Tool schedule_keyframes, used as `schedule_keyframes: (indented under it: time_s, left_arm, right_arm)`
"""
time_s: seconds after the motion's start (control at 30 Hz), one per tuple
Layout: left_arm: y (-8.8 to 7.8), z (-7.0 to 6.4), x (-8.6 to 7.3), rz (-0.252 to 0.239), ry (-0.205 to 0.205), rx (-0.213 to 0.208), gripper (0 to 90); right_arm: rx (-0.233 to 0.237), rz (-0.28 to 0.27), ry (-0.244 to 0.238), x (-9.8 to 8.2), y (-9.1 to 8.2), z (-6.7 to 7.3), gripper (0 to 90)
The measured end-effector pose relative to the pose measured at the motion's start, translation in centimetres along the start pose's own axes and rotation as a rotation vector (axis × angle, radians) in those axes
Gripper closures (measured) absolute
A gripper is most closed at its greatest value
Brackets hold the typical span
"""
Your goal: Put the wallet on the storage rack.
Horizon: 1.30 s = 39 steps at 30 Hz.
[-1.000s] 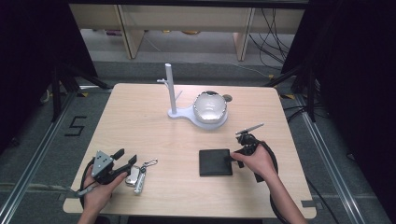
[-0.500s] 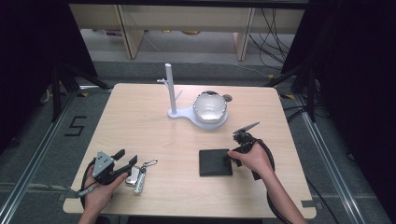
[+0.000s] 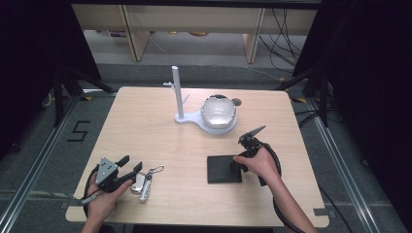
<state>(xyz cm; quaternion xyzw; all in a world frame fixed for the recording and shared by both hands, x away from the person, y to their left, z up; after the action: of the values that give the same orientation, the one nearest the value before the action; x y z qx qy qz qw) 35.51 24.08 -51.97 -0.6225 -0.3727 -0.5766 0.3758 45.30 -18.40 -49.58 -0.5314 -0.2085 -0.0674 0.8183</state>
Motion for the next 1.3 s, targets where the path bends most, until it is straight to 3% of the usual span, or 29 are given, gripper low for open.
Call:
schedule_keyframes:
  time_s: [0.03, 0.07, 0.17, 0.27, 0.4, 0.43, 0.47, 0.5, 0.57, 0.73, 0.77, 0.8, 0.87, 0.9, 0.93, 1.07, 1.17, 1.2, 1.3]
  left_arm:
    - [0.0, 0.0, 0.0, 0.0, -0.001, 0.001, 40.8]
    - [0.0, 0.0, 0.0, 0.0, -0.002, 0.001, 40.8]
    - [0.0, -0.1, 0.0, 0.01, 0.003, 0.001, 40.8]
    - [0.0, -0.1, -0.1, 0.009, 0.002, 0.002, 40.8]
    - [-0.1, 0.0, -0.1, 0.008, 0.003, 0.001, 40.8]
    - [-0.1, 0.0, -0.1, 0.008, 0.003, 0.002, 40.7]
    - [0.0, 0.0, -0.1, -0.001, -0.003, -0.001, 40.7]
    - [-0.1, 0.0, -0.1, 0.0, -0.002, 0.0, 40.7]
    - [-0.1, 0.0, -0.1, 0.0, 0.0, -0.001, 40.7]
    - [-0.1, 0.0, -0.2, 0.011, -0.002, 0.005, 40.6]
    - [-0.1, 0.0, -0.2, 0.011, -0.002, 0.005, 40.6]
    - [-0.1, 0.0, -0.2, 0.01, -0.002, 0.006, 40.6]
    - [-0.1, 0.1, -0.2, 0.004, -0.004, 0.001, 40.6]
    - [-0.1, 0.1, -0.3, 0.004, -0.005, 0.002, 40.6]
    - [-0.1, 0.1, -0.3, 0.005, -0.004, 0.002, 40.6]
    - [-0.1, 0.1, -0.3, 0.004, -0.004, 0.005, 40.6]
    - [-0.2, 0.3, -0.3, 0.009, -0.004, 0.011, 40.5]
    - [-0.2, 0.3, -0.3, 0.009, -0.004, 0.011, 40.6]
    - [-0.3, 0.4, -0.3, 0.002, -0.007, 0.011, 40.5]
  right_arm:
    - [-0.007, 0.021, 0.025, 0.1, -0.1, 0.2, 53.2]
    - [-0.013, 0.024, 0.014, 0.2, 0.0, 0.2, 53.3]
    - [-0.022, 0.04, 0.05, 0.4, 0.2, 0.5, 53.4]
    - [-0.034, 0.056, 0.042, 0.6, 0.3, 0.4, 54.6]
    - [-0.015, 0.074, 0.089, 0.7, 0.4, 0.6, 59.6]
    - [0.019, 0.073, 0.094, 0.8, 0.6, 0.4, 63.5]
    - [0.02, 0.062, 0.08, 0.8, 0.7, 0.2, 64.4]
    - [0.019, 0.094, 0.145, 0.9, 0.5, 0.6, 65.5]
    - [0.046, 0.087, 0.109, 0.9, 0.6, 0.2, 67.9]
    - [0.067, 0.095, 0.106, 1.0, 0.7, -0.2, 70.9]
    - [0.067, 0.107, 0.129, 1.0, 0.6, -0.1, 71.4]
    - [0.073, 0.096, 0.076, 0.9, 0.6, -0.5, 72.0]
    - [0.064, 0.09, 0.059, 0.9, 0.6, -0.5, 72.3]
    - [0.085, 0.08, 0.026, 0.9, 0.6, -0.6, 73.3]
    - [0.083, 0.091, 0.039, 0.9, 0.6, -0.5, 74.6]
    - [0.089, 0.086, 0.0, 1.0, 0.5, -0.5, 77.1]
    - [0.087, 0.091, -0.025, 1.2, 0.2, 0.3, 79.0]
    - [0.089, 0.068, -0.079, 1.3, 0.1, 0.2, 79.4]
    - [0.098, 0.064, -0.103, 1.5, -0.6, 0.7, 79.9]
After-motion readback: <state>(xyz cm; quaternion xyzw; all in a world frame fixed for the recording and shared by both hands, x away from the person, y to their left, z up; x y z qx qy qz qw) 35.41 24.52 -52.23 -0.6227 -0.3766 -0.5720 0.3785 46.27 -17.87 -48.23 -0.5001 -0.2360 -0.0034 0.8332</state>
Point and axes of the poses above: each handheld gripper's, and its own axes: y roughly forward along the jaws, x roughly out of its top, z roughly to its left, the point moved 2 cm from there along y, roughly forward along the jaws, and after that the axes turned 15 degrees about -z, right-handed, at the moved point
